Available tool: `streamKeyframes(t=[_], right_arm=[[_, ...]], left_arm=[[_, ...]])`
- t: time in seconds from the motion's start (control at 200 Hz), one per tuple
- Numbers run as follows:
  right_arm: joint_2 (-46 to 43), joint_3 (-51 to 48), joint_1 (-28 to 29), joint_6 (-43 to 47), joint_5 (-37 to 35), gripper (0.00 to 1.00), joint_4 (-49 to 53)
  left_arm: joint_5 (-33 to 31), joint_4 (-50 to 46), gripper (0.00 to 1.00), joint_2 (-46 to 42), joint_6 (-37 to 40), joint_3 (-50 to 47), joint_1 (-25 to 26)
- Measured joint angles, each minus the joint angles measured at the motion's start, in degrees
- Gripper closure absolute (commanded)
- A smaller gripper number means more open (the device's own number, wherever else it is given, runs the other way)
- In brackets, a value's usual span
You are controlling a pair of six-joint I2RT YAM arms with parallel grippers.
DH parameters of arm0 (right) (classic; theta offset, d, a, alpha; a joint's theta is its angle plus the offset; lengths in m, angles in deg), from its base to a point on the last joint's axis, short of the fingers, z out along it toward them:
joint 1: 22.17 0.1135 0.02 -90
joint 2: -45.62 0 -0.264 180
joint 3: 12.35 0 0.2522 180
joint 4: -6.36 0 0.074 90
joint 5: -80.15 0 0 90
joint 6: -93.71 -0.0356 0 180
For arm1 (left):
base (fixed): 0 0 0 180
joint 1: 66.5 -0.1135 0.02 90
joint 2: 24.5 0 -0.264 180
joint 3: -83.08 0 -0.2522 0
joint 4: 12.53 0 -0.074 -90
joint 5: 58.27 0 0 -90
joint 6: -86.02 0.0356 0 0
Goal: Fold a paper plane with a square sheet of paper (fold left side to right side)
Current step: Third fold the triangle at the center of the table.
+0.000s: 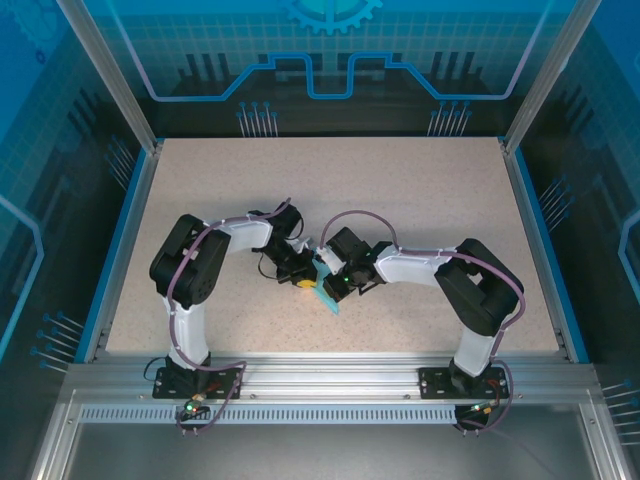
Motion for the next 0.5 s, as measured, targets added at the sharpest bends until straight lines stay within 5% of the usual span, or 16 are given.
streamKeyframes(t=[0.325,0.5], right_arm=[[-1.46,1.88,-3.82,-4.26,0.46,0.65,2.8],[-7.08,1.81,-4.33,-5.77,0.39,0.71,6.14]], left_arm=[[0.02,2.14,0.96,-0.79,-0.02,-1.68,0.0],[0.02,2.43,0.96,-0.98,-0.02,-1.95,0.0]])
